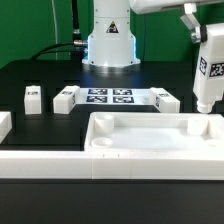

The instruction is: Assemble desk

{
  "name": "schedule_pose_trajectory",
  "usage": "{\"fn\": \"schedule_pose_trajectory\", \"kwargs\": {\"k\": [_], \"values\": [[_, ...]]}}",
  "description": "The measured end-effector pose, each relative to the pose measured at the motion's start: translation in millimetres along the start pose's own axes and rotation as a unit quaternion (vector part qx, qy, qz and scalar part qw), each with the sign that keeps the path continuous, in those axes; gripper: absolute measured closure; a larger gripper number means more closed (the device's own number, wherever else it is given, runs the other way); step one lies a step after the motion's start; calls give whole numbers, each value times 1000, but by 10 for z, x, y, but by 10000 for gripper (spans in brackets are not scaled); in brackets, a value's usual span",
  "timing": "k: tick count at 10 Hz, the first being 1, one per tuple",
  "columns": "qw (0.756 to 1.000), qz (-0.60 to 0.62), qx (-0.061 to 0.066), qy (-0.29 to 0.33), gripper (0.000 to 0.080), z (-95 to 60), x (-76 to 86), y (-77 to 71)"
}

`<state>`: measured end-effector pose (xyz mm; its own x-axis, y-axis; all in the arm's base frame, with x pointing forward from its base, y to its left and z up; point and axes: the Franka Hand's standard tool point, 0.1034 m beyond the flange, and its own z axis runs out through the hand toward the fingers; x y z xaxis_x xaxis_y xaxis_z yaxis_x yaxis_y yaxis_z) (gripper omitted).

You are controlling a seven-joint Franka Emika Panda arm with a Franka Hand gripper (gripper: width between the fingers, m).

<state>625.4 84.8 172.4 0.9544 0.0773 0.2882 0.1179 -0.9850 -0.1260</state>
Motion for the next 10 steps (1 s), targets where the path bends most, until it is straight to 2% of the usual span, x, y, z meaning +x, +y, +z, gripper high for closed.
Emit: {"fn": "schedule_pose_trajectory", "kwargs": {"k": [2,3,4,5,9,10], "values": [[1000,-9,-3,8,509,18,11,12],[999,-38,-10,14,509,61,33,14],[997,-48,-18,66,509,73,144,39],[994,-53,-22,88,509,108,141,4],[995,-49,-22,86,509,135,110,17],[994,-53,-21,88,509,167,103,-25]]}}
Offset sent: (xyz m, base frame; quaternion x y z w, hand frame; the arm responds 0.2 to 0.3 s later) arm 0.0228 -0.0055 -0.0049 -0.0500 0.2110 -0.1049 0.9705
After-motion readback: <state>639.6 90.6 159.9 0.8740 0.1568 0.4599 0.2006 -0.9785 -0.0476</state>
